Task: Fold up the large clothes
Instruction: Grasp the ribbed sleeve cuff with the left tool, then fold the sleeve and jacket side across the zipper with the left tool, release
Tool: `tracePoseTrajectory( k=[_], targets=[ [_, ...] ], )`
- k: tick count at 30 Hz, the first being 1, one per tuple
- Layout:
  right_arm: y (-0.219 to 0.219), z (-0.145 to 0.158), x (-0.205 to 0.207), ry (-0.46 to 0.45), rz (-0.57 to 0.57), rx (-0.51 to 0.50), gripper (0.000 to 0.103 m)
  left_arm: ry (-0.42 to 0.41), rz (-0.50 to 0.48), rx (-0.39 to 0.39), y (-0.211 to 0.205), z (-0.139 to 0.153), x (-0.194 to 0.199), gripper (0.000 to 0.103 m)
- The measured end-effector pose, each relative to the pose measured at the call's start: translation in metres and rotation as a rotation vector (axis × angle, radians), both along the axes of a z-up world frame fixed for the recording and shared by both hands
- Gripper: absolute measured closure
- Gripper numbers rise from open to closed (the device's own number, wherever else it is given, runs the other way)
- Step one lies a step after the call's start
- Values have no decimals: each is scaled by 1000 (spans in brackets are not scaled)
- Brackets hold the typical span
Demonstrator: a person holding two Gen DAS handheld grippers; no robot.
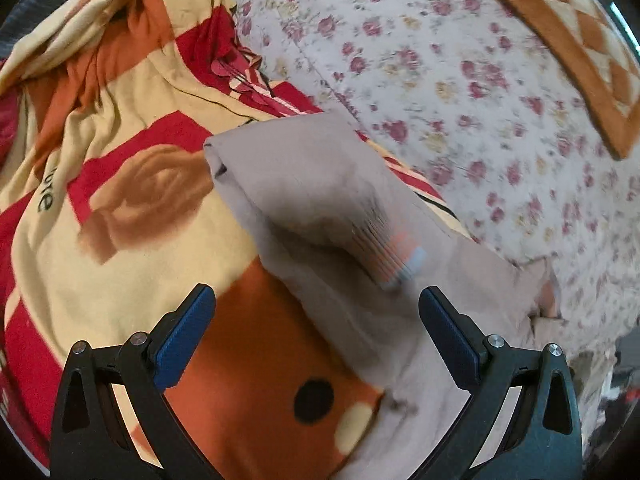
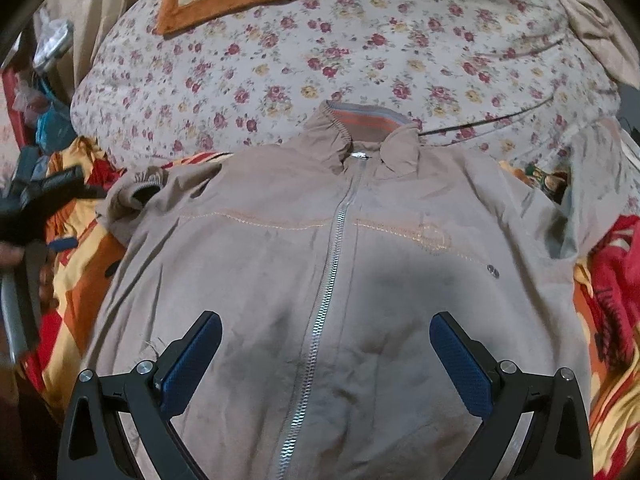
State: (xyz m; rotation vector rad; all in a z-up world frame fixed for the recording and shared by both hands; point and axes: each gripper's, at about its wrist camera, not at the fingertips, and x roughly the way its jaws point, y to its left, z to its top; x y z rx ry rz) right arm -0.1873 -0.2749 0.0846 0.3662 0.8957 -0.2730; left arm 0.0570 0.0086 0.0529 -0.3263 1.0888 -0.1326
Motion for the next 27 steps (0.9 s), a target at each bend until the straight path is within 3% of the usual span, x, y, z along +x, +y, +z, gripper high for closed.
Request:
tracePoseTrajectory(
  k=[7, 8, 11, 13, 14, 17, 19, 27],
  targets=[
    [-22, -8, 1, 11, 6, 47, 0, -21, -7, 84, -32, -12, 31, 2],
    [-24, -10, 1, 8, 2, 61, 0, -19, -13, 90, -36, -16, 33, 11],
    [-29, -16, -1, 3, -10, 100, 0, 36, -58, 112, -51, -35, 45, 56],
    [-32, -20, -2, 6, -13, 112, 0, 4, -57, 138, -57, -33, 41, 71],
    [-33, -21, -3, 5, -17, 115, 0, -12, -66, 139, -59, -28, 37, 86],
    [-40, -20, -8, -10, -39, 118, 0, -86, -122, 138, -73, -1, 17, 90],
    [-47, -19, -13, -24, -62, 126, 0, -127, -175, 95, -87, 24, -1, 90],
    [-63, -29, -27, -18, -118, 187, 0, -217, -400, -174, -179, 114, -74, 91]
  ],
)
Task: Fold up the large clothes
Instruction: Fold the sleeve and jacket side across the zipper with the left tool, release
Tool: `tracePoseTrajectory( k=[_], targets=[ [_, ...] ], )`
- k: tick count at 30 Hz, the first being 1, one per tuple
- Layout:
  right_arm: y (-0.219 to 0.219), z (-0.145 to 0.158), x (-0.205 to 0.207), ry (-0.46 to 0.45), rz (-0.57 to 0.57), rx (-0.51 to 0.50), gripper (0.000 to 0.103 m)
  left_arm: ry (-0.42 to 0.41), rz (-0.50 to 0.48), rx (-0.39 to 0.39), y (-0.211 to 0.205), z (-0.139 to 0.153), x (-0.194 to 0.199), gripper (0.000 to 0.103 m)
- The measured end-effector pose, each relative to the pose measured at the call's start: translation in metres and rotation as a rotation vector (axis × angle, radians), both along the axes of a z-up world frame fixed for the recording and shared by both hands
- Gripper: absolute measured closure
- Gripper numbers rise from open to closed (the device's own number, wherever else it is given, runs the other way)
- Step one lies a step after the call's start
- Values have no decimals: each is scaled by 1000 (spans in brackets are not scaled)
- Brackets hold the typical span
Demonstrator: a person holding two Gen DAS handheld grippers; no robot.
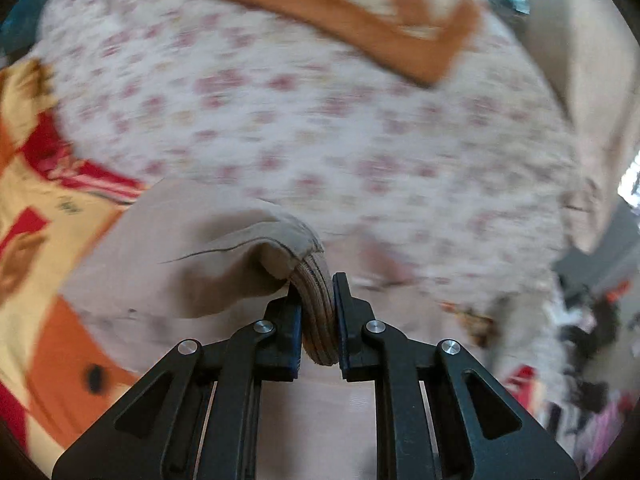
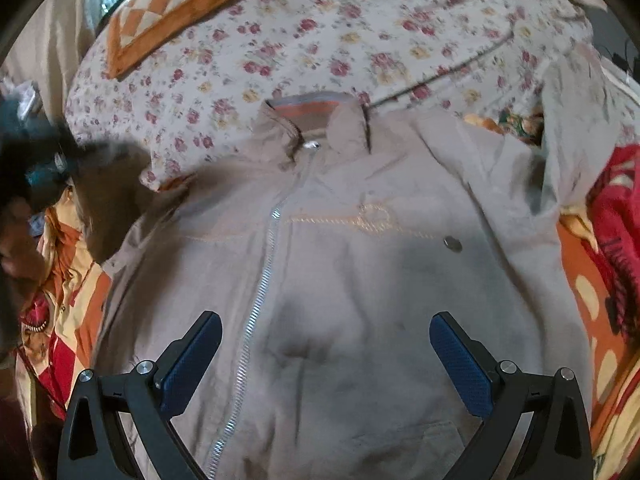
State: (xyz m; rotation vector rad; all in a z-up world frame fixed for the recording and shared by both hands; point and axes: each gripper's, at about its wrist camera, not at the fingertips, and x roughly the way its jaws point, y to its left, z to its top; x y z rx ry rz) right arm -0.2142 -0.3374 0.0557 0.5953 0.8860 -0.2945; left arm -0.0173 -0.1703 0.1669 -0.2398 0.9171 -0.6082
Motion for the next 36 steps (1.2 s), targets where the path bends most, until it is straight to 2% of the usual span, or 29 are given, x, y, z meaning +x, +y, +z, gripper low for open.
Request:
tracePoseTrajectory(
  k=[1, 5, 8, 11, 13, 14, 15, 16, 17, 20, 23, 25, 27, 29, 31, 32, 34, 36],
  targets=[
    [-1, -4, -1, 10, -7, 5, 0, 4, -54, -25, -22, 7, -13, 91],
    [-15, -15, -7, 43, -43, 31, 0, 8, -168, -45, -88, 11, -50, 91],
    [-31, -12, -16, 30, -82, 34, 0, 65, -227, -63, -122, -6, -62, 91],
    [-54, -12, -28, 50, -174, 14, 0, 117, -304, -70, -152, -31, -74, 90],
    [-73, -19, -38, 60, -239, 69, 0, 147, -339, -54, -162, -46, -76, 88],
    [-81, -23, -42, 56, -256, 113, 0, 153, -360, -41, -163, -53, -76, 77],
    [-87, -27, -45, 45, -268, 158, 0, 155, -389, -22, -166, -58, -76, 57],
    [-90, -27, -48, 30, -275, 186, 0, 161, -408, 11, -165, -61, -76, 45],
    [-91, -27, -49, 22, -278, 193, 0, 166, -413, 25, -159, -62, -76, 34],
    [-89, -23, -46, 20, -269, 175, 0, 127, -428, 40, -128, -52, -75, 34],
    [-85, -19, -45, -3, -252, 187, 0, 41, -336, 176, -76, -52, -67, 34],
    [-82, -17, -45, -21, -253, 193, 0, 1, -206, 326, -38, -65, -57, 34],
    [-81, -14, -46, -32, -256, 186, 0, -18, -100, 429, -2, -83, -46, 34],
    [-78, -11, -40, -40, -254, 185, 0, 1, -34, 515, 30, -106, -35, 34],
    [-76, -10, -30, -43, -238, 195, 0, 62, -6, 541, 56, -128, -28, 34],
    [-73, -10, -23, -46, -225, 200, 0, 98, -2, 525, 66, -138, -27, 34],
    [-70, -10, -13, -63, -202, 217, 0, 99, 4, 479, 73, -140, -28, 34],
    [-69, -14, -1, -78, -188, 268, 0, 90, -18, 465, 69, -136, -30, 34]
  ],
)
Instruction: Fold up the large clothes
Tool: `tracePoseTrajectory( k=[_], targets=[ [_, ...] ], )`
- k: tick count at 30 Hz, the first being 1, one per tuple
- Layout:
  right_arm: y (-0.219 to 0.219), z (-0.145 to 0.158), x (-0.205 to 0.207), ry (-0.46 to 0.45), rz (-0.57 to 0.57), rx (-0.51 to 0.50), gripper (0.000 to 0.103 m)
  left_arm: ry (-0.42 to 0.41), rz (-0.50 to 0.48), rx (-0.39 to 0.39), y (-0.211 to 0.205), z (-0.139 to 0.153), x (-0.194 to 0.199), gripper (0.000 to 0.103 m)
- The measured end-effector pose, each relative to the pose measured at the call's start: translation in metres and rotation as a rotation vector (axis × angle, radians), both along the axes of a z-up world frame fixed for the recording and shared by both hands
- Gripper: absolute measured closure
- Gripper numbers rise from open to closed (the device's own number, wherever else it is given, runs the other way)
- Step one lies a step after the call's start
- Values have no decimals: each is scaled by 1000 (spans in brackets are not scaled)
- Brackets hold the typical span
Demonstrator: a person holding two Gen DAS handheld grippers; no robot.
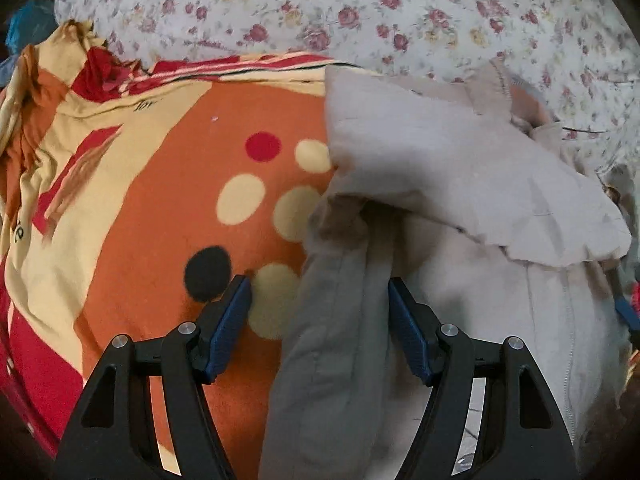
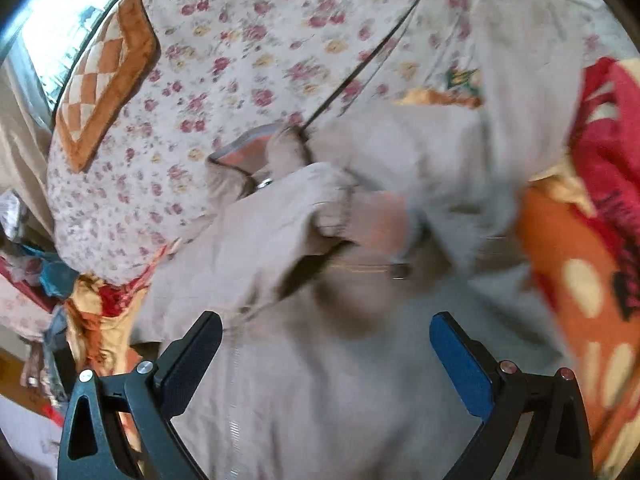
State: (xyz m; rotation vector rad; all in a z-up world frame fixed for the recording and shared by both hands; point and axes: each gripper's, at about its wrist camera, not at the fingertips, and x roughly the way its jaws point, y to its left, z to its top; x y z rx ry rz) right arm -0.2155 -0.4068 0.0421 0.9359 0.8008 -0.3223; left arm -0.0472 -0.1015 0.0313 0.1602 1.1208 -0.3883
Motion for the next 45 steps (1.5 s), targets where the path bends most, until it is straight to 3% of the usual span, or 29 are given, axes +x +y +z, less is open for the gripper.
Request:
tracePoseTrajectory(
  k=[3, 7, 11, 13, 15, 16, 19, 22, 27, 33, 39, 41, 43, 45],
  targets=[
    [-2, -5, 16, -15, -15, 30, 0, -25, -29, -18, -11, 5, 2, 34],
    [-6, -13, 42, 11, -3, 20, 0, -90, 85, 55, 0, 0, 25, 32],
    [-19, -15, 61, 31, -20, -25, 0, 2, 217, -76, 46, -7, 51, 32],
    [-25, -1, 59, -29, -53, -71, 0, 30, 234, -160, 64, -8, 54, 33],
    [-24, 12, 53, -83, -69, -153, 0, 10, 208, -116, 63, -4, 48, 32],
    [-22, 13, 52, -68, -63, -189, 0, 1, 199, -98, 62, -4, 45, 32],
    [-18, -3, 55, 173, 6, -267, 2, -18, 177, -41, 62, 1, 33, 33],
    [-25, 1, 25, 135, -52, -230, 3, -64, 174, -20, 67, 14, 23, 33],
    [-28, 34, -13, 119, -185, -326, 3, -191, 198, -63, 64, 40, 14, 33],
    [-4, 48, 27, 53, 35, -389, 17, -166, 127, -83, 17, 30, 24, 33],
    [3, 5, 68, 163, 131, -372, 22, -75, 99, 56, -12, -14, 44, 32],
    [-3, -24, 77, 252, 148, -363, 21, -79, 109, 29, -9, -16, 44, 31],
    [-2, -28, 78, 257, 156, -429, 22, -63, 102, 30, -9, -14, 46, 31],
    [-1, -26, 77, 261, 158, -423, 22, -63, 99, 26, -8, -13, 45, 31]
  ],
)
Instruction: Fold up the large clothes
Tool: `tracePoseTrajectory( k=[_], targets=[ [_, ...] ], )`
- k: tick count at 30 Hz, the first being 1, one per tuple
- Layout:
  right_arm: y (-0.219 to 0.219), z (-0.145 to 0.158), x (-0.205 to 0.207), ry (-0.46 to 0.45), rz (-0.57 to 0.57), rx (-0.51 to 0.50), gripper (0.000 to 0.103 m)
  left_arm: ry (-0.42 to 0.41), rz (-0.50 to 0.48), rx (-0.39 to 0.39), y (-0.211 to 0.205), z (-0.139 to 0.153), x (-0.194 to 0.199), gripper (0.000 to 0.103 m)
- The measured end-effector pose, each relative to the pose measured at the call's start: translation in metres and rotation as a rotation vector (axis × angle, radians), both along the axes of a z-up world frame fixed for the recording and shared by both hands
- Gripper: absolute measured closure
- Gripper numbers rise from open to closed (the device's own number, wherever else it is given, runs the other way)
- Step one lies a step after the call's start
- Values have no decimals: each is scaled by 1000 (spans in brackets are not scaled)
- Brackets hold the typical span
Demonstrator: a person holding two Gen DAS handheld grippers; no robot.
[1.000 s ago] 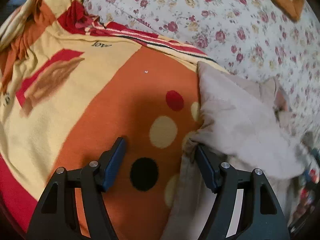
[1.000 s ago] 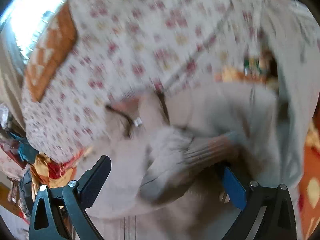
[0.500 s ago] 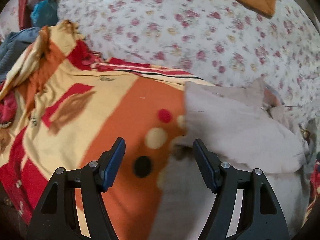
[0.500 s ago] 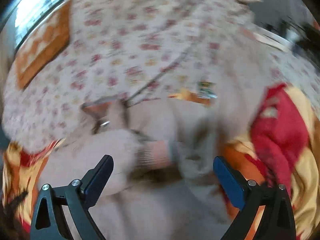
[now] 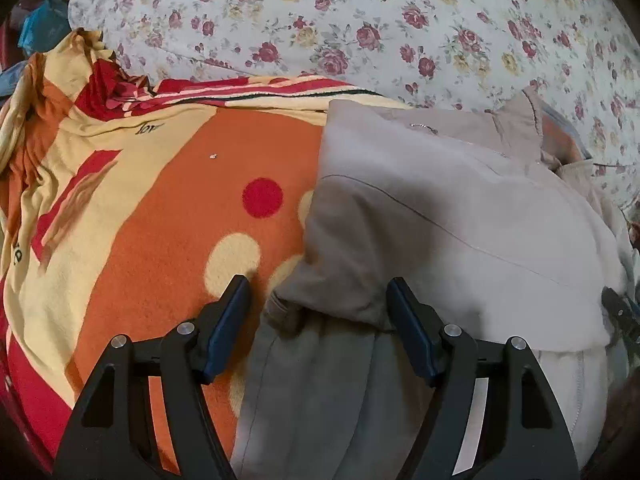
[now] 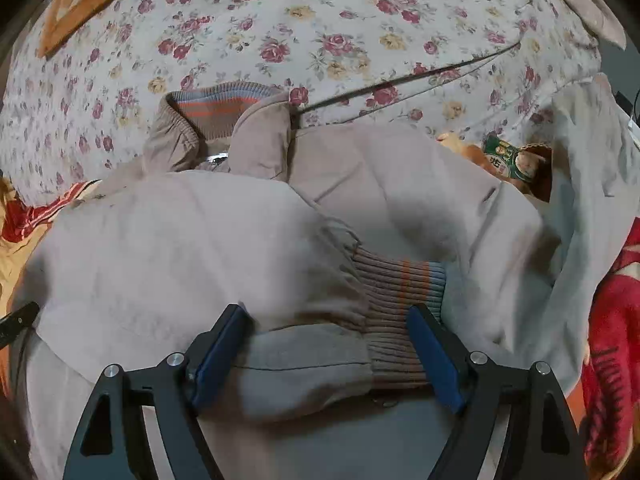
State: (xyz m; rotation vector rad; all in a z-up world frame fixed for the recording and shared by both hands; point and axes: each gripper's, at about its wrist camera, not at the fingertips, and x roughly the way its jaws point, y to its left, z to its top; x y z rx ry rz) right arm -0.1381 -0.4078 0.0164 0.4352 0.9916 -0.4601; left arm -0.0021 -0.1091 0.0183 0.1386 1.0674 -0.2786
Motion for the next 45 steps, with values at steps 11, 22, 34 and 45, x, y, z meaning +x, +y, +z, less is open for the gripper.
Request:
tracePoseTrajectory(
  k=[11, 22, 34, 45],
  targets=[
    [-21, 43, -45, -93, -104, 71, 16, -74, -20, -74, -1, 29, -24, 31],
    [0, 39, -51, -97, -70, 101, 16, -84, -48, -25, -9, 21, -26, 31],
    [16, 12, -19, -42, 5, 106, 16, -94, -51, 15, -15, 14, -21, 31],
    [-2, 35, -42, -95, -10, 130, 16, -76, -49, -19, -12, 20, -23, 31]
  ],
)
